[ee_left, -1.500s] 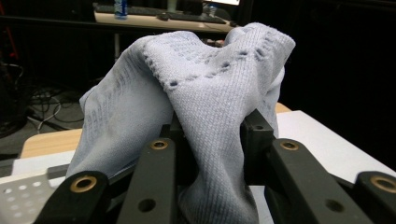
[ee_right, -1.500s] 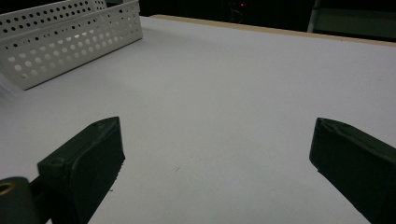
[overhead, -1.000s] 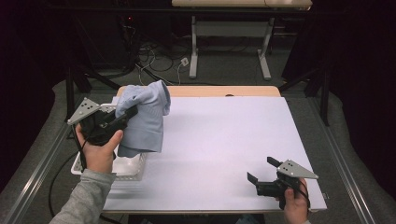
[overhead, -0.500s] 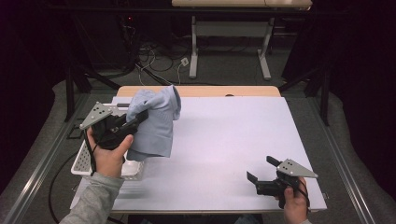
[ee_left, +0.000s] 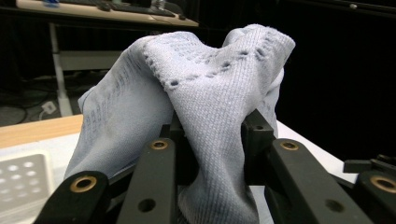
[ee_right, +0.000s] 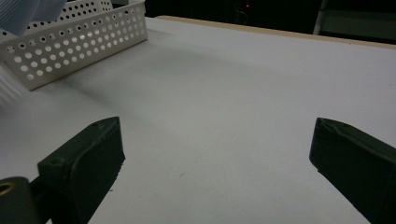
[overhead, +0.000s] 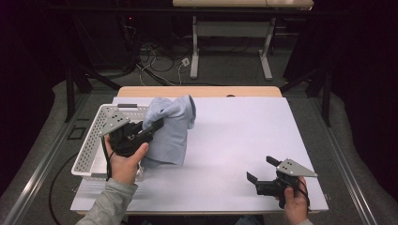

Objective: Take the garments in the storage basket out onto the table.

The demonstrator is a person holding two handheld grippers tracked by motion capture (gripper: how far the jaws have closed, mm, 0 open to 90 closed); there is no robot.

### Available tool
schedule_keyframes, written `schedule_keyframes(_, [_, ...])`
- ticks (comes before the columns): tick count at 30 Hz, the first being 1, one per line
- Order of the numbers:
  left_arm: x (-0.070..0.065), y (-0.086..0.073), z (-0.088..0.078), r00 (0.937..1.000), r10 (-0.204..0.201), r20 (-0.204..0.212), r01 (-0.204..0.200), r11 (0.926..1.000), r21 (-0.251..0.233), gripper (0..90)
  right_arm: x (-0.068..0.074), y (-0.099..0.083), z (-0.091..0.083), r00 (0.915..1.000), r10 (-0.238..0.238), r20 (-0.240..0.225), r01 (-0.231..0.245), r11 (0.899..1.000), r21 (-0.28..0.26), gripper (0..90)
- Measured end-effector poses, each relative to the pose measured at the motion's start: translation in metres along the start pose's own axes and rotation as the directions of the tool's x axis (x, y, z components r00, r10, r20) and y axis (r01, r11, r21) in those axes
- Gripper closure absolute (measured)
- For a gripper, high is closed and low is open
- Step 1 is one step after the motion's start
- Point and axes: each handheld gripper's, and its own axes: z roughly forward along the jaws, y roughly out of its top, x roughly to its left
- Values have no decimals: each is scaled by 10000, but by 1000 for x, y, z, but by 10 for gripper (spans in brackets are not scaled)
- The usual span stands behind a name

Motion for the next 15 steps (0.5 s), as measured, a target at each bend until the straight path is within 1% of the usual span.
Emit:
schedule_keyframes(3, [-4, -4, 5, 9999, 97, 73, -97, 9999, 107, 717, 0, 0, 0, 10000, 18, -28, -18, 10000, -38, 28])
schedule_keyframes(8, [-9, -9, 11, 9997, 95, 234, -100, 9998, 196, 717, 1, 0, -1, 10000, -13, -5, 13, 10000, 13, 29])
schedule_keyframes(11, [-11, -12, 14, 9996, 103, 281, -110, 9996, 266, 717, 1, 0, -1, 10000, 93, 6, -93, 9999, 41, 29])
schedule_keyframes(13, [-12, -14, 16, 9994, 100, 345, -113, 9992, 375, 717, 1, 0, -1, 10000, 56, 4, -56, 10000, 39, 29])
schedule_keyframes(15, [-12, -17, 19, 9992, 24, 409, -40, 9992, 403, 717, 1, 0, -1, 10000, 35, 17, -35, 10000, 18, 28])
